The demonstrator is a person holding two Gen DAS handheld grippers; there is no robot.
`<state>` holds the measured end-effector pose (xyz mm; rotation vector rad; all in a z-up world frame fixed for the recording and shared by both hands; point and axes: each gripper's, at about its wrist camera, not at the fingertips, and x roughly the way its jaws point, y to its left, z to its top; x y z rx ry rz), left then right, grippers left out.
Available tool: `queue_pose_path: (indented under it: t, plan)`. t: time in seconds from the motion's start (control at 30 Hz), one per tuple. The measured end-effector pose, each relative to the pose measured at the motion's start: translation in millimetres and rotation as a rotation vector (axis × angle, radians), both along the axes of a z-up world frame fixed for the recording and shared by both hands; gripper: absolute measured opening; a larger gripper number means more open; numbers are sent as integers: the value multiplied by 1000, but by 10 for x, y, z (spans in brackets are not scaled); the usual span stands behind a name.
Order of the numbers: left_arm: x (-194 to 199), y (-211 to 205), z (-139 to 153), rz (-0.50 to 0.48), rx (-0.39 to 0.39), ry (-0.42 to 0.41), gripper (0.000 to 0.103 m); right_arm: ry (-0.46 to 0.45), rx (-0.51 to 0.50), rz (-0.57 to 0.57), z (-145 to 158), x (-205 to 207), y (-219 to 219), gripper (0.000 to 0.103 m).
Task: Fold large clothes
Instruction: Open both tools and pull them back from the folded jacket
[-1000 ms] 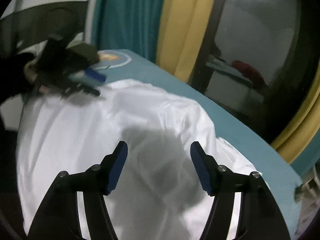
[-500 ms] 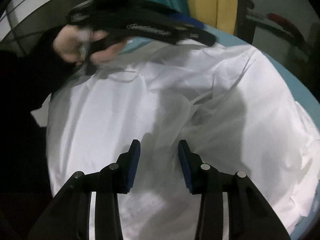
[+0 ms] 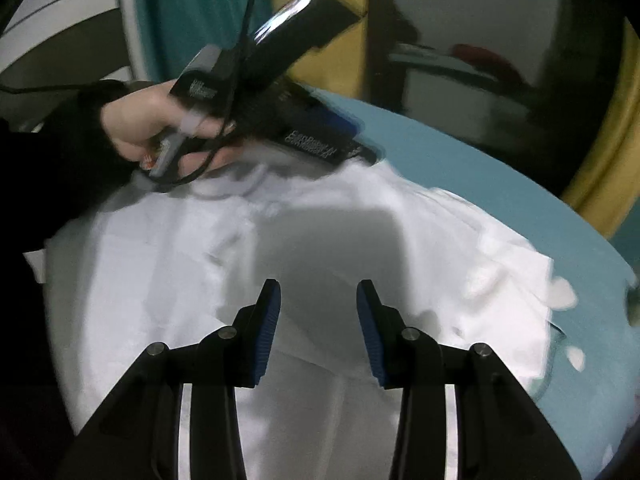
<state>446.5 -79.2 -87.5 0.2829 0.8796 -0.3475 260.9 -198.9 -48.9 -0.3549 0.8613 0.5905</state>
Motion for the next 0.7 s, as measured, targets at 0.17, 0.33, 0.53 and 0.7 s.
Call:
queue_pose_path:
  t: [0.17,0.33,0.53,0.7]
  plan:
    - [-53,100,-10,31,1,15,45,-24,-73,-62,-107,146,-18,40]
    - [-328,272,261,44,-67,-78,48,-70,-121,-88,-82,83,-17,40]
    - [-935,619,526,76,-82,-150,56,-116,-127,-113,90,-168,-64,40]
    - [-1478,1006,544,178,-93,-178,56,-150,-97,-208,224,-460,-238,40]
